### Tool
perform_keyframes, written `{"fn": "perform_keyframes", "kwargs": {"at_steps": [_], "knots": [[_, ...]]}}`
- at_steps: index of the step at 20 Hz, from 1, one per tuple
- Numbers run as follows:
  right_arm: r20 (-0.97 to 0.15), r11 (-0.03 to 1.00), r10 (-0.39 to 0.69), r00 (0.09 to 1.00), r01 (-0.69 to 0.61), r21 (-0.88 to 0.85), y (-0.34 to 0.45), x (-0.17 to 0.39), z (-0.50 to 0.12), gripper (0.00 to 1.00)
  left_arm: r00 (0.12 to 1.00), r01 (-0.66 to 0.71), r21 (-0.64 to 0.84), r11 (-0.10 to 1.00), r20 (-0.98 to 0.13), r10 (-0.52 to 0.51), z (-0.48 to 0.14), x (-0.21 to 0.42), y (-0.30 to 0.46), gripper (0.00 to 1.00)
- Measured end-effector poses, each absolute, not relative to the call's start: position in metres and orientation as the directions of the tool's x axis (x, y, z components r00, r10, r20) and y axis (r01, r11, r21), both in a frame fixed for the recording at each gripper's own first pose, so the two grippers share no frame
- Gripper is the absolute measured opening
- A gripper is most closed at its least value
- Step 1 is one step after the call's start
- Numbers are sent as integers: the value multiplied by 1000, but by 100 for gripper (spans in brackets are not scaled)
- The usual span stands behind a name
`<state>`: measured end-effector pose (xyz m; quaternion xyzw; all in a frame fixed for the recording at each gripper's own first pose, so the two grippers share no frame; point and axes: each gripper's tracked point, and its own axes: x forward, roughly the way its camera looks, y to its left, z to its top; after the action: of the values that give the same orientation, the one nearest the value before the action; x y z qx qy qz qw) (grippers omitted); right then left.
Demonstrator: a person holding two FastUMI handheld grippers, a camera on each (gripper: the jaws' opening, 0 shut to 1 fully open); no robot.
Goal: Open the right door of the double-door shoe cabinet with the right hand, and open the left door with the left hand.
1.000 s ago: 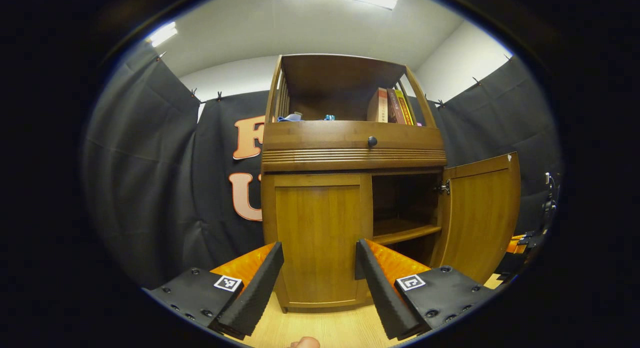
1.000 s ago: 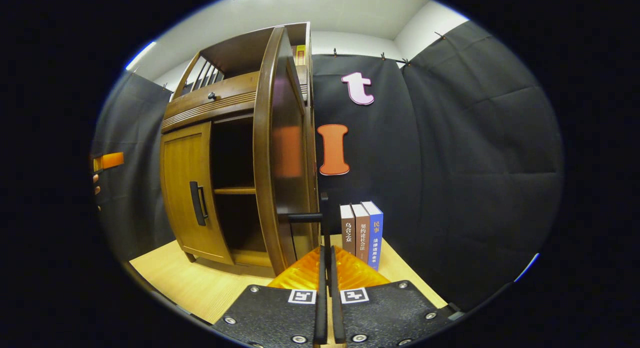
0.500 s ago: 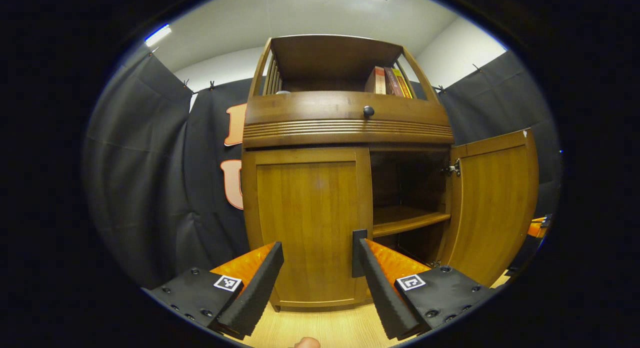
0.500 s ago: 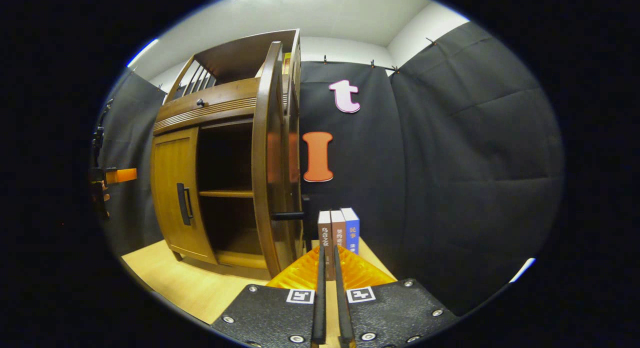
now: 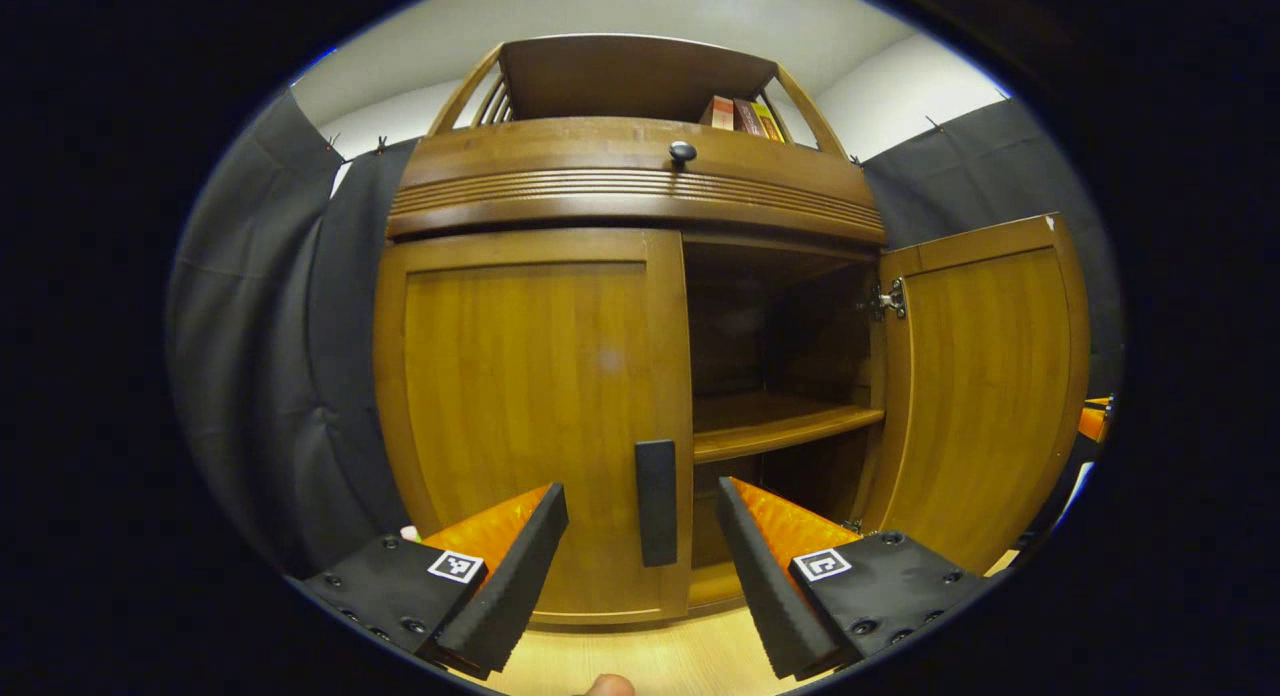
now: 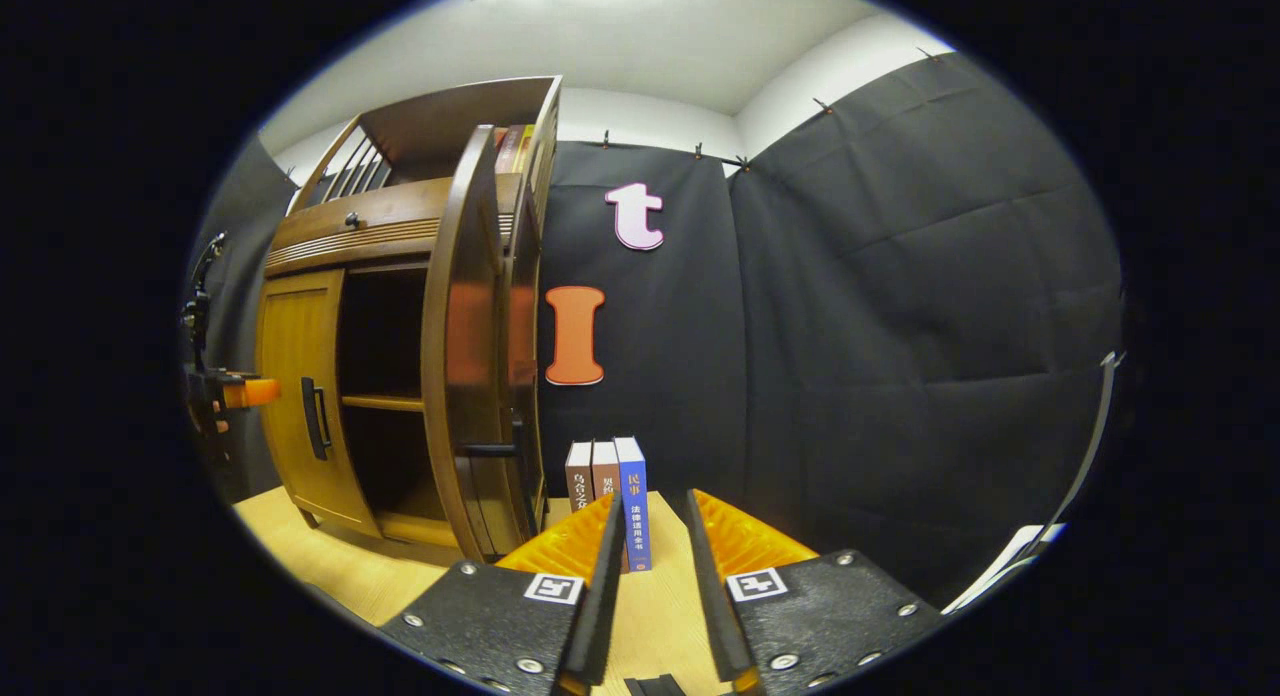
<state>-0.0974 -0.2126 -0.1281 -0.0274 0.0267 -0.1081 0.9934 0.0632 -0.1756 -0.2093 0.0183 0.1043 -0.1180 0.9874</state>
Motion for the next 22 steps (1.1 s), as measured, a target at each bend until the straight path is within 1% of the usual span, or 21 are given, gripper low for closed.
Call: {"fn": "perform_keyframes", "kwargs": {"at_steps": [2,3,4,6,7,8,10,15,17,18,19,20,22], "knots": [[-47,972,-230,972,227,-55,-220,-95,-130,66,949,232,14,973,-221,-224,-221,74,-179,95],[-51,972,-232,971,230,-54,-224,-94,-131,70,947,230,6,973,-229,-223,-227,79,-182,95],[-57,971,-235,970,232,-52,-225,-93,-134,58,945,230,-3,973,-238,-224,-234,85,-184,96],[-65,970,-240,969,237,-44,-230,-91,-139,78,943,227,-10,974,-249,-222,-245,94,-185,97],[-66,969,-244,968,242,-43,-233,-91,-139,70,944,223,-15,975,-246,-219,-249,98,-185,96],[-65,967,-252,966,250,-42,-236,-89,-139,87,945,219,-17,976,-246,-216,-252,103,-186,96],[-63,963,-268,961,266,-45,-241,-89,-141,92,946,213,-17,977,-245,-211,-260,110,-186,96],[-51,958,-285,957,283,-41,-248,-93,-144,92,949,191,-2,982,-254,-185,-274,126,-183,96],[-47,958,-286,957,284,-37,-246,-93,-143,92,948,193,3,981,-260,-185,-279,129,-184,92],[-44,958,-286,957,285,-36,-245,-94,-143,100,946,198,2,980,-262,-190,-281,130,-186,90],[-41,958,-286,957,285,-36,-246,-93,-141,92,946,200,2,980,-263,-192,-283,131,-187,87],[-38,958,-286,958,285,-35,-244,-93,-142,92,945,201,7,980,-266,-192,-284,132,-189,87],[-36,959,-283,958,282,-33,-242,-92,-142,92,948,192,19,981,-262,-181,-285,134,-186,80]]}}
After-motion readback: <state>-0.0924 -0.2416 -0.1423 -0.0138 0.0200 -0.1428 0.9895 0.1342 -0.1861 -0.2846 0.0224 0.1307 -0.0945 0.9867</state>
